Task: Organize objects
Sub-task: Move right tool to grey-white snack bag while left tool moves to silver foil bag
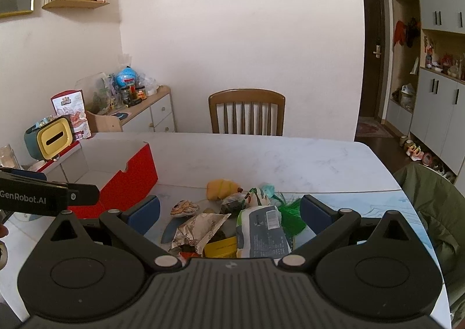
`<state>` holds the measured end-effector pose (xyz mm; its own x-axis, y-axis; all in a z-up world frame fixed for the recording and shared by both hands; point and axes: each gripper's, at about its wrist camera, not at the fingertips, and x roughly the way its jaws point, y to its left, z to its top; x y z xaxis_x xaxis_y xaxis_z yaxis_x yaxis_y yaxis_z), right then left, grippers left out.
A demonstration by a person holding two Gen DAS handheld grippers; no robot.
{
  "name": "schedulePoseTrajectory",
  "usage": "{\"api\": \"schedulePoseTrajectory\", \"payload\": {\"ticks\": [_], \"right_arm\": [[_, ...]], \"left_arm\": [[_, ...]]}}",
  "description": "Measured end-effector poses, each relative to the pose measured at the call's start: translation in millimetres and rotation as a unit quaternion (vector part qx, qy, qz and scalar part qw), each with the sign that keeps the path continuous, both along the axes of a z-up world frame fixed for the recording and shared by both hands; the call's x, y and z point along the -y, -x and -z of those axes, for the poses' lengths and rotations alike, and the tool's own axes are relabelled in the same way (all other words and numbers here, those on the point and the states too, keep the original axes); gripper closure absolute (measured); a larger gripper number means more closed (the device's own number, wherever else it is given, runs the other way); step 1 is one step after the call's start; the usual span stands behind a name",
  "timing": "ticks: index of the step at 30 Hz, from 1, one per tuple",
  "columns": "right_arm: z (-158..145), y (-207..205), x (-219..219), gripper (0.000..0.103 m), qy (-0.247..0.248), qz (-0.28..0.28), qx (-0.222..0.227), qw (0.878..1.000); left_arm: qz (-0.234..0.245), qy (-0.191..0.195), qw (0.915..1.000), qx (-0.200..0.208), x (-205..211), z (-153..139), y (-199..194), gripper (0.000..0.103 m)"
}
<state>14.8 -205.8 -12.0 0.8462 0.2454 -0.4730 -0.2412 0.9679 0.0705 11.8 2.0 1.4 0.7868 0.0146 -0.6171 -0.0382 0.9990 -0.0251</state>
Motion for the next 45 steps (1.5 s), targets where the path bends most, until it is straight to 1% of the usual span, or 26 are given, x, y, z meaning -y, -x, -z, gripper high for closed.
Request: {"api": "schedulePoseTrajectory", "payload": {"ticks": [7, 13, 17, 20, 24, 26, 30, 31, 34, 36, 41, 45], "right_arm": [[-0.4, -1.6, 1.2, 0.0, 0.001, -0.004, 0.0, 1.0], [-0.2, -5.1, 7.3, 0.0, 0.001, -0.006, -0.006, 1.0], [3.4, -9.4, 12.0, 0.0, -0.003, -0.003, -0.014, 1.0], [5.0, -13.6, 13.1, 0.0, -0.004, 0.001, -0.018, 1.0], [11.0, -19.1, 14.5, 0.0, -0.006, 0.01, -0.028, 1.0], [14.5, -21.6, 13.3, 0.0, -0.004, 0.011, -0.031, 0.999], [23.8, -28.2, 12.0, 0.0, 0.008, 0.015, -0.039, 0.999], [26.3, -29.8, 12.7, 0.0, 0.01, 0.017, -0.042, 0.999], [34.6, -38.2, 13.4, 0.0, 0.014, 0.02, -0.056, 0.998], [40.7, -43.9, 13.1, 0.0, 0.025, 0.021, -0.059, 0.998], [59.6, -62.8, 12.7, 0.0, 0.047, 0.019, -0.071, 0.996], [77.9, -83.9, 14.0, 0.001, 0.056, 0.014, -0.095, 0.994]], "left_arm": [[0.007, 0.002, 1.0, 0.003, -0.2, -2.1, -1.2, 0.0], [0.001, 0.001, 1.0, 0.007, 1.3, -3.7, -3.6, 0.0], [0.001, -0.01, 0.9999, 0.01, 3.9, -2.8, -7.4, 0.0], [0.0, -0.013, 0.9997, 0.021, 3.3, -2.4, -10.0, 0.0], [-0.003, -0.001, 0.9998, 0.022, -1.7, 2.6, -16.6, 0.0], [-0.001, -0.001, 0.9997, 0.026, -3.5, 6.9, -20.2, 0.0], [0.021, 0.0, 0.9994, 0.029, -1.2, 18.3, -27.8, 0.0], [0.028, 0.003, 0.9993, 0.026, -0.1, 21.1, -30.5, 0.0], [0.057, 0.001, 0.9984, 0.002, 5.4, 28.1, -41.3, 0.0], [0.069, -0.004, 0.9976, 0.005, 8.1, 32.8, -45.2, 0.0], [0.095, 0.009, 0.9953, -0.014, 11.2, 48.3, -68.9, 0.0], [0.114, 0.022, 0.9923, -0.044, 15.6, 67.8, -91.5, 0.0]]}}
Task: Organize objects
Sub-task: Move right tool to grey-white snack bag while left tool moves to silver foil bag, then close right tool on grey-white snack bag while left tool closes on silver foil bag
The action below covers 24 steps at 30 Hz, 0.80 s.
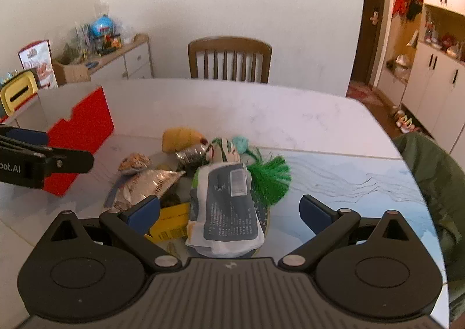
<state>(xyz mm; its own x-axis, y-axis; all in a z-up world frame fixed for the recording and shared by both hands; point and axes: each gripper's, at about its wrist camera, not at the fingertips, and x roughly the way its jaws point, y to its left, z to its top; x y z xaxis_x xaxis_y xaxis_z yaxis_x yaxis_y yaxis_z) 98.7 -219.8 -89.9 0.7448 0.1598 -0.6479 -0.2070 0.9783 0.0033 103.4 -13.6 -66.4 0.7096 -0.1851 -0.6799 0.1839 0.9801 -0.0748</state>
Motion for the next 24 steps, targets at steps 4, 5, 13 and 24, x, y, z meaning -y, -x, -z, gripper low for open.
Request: {"api": "schedulePoseTrajectory", "payload": {"ticks": [4, 5, 13, 24], "right_arm": [[17.0, -19.6, 3.7, 0.003, -0.006, 0.002, -0.029, 1.0], [20.7, -24.1, 4.0, 0.003, -0.007, 0.002, -0.036, 0.999], [44.0, -48.3, 2.0, 0.013, -0.012, -0.005, -0.072, 0.997], [59.9, -65.9, -2.2, 0.029, -0.009, -0.003, -0.104, 0.995]], "left_arm": [[0.016, -0.008, 0.9994, -0.03, 8.1, 23.3, -21.4, 0.001], [0.02, -0.006, 0.9991, -0.037, 9.0, 28.7, -26.2, 0.001], [0.041, -0.002, 0.9953, -0.088, 14.1, 56.6, -59.3, 0.001], [0.068, 0.016, 0.9895, -0.127, 18.3, 74.6, -75.0, 0.011]]}}
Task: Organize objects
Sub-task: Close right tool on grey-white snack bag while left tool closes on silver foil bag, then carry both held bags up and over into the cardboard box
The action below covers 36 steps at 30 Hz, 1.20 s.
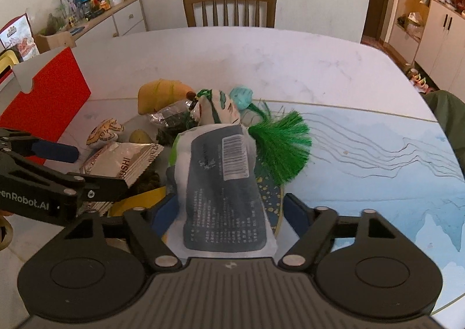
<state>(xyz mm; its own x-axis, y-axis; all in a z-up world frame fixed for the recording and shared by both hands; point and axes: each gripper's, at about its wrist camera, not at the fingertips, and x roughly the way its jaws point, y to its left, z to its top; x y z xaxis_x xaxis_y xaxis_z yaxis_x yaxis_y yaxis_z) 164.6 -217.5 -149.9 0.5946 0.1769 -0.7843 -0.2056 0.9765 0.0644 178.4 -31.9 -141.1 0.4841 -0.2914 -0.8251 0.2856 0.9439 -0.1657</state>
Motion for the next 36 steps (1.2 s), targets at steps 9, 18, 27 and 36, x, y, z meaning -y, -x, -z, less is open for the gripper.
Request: {"api": "schedulePoseTrajectory", "payload": {"ticks": [9, 18, 27, 36], "right_arm": [[-2.2, -5.2, -6.0, 0.049, -0.009, -0.01, -0.004, 1.0], [-5.9, -3.2, -9.4, 0.075, -0.024, -0.015, -0.001, 1.0], [-23.7, 9.0, -2.8, 0.08, -0.04, -0.01, 0.013, 0.999], [-58.2, 32.4, 1.0, 0.08, -0.056, -0.027, 0.026, 0.998]], "left_arm": [[0.01, 0.02, 0.9996, -0.015, 1.3, -0.1, -2.2, 0.034], [0.001, 0.018, 0.9997, -0.016, -0.9, -3.1, -1.0, 0.049], [-0.01, 0.011, 0.9999, -0.004, -1.8, -18.2, 9.7, 0.05], [-0.033, 0.01, 0.9993, 0.017, -9.0, -50.5, 33.2, 0.05]]}}
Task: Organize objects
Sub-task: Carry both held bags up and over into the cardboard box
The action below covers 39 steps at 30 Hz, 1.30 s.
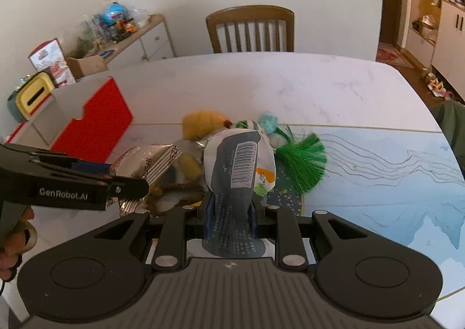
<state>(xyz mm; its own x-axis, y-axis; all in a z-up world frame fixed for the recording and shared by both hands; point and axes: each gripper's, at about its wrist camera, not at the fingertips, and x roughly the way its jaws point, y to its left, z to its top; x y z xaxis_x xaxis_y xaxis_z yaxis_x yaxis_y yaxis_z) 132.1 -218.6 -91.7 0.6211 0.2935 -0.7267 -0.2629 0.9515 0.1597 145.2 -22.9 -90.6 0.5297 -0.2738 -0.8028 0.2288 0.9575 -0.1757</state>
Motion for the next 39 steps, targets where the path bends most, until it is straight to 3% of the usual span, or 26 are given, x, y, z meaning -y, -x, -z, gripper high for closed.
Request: {"api": "schedulePoseTrajectory", "payload": {"ticks": [10, 20, 26, 39], "right_arm": [[-52.2, 15.7, -21.8, 0.08, -0.018, -0.039, 0.044, 0.998], [-83.6, 9.4, -76.2, 0.08, -0.026, -0.075, 0.069, 0.995], [-89.0, -5.6, -130.3, 0.08, -0.038, -0.095, 0.05, 0.993], [-80.7, -36.7, -251.3, 0.08, -0.031, -0.111, 0.024, 0.993]], "left_arm": [[-0.039, 0.011, 0.9987, 0.032, -23.2, -49.7, 26.6, 0.05], [-0.075, 0.012, 0.9959, 0.049, -73.5, -77.6, 27.1, 0.05], [-0.094, 0.01, 0.9943, 0.049, -123.8, -88.5, 18.6, 0.05], [-0.119, -0.025, 0.9916, 0.043, -226.4, -83.3, -3.7, 0.049]]}}
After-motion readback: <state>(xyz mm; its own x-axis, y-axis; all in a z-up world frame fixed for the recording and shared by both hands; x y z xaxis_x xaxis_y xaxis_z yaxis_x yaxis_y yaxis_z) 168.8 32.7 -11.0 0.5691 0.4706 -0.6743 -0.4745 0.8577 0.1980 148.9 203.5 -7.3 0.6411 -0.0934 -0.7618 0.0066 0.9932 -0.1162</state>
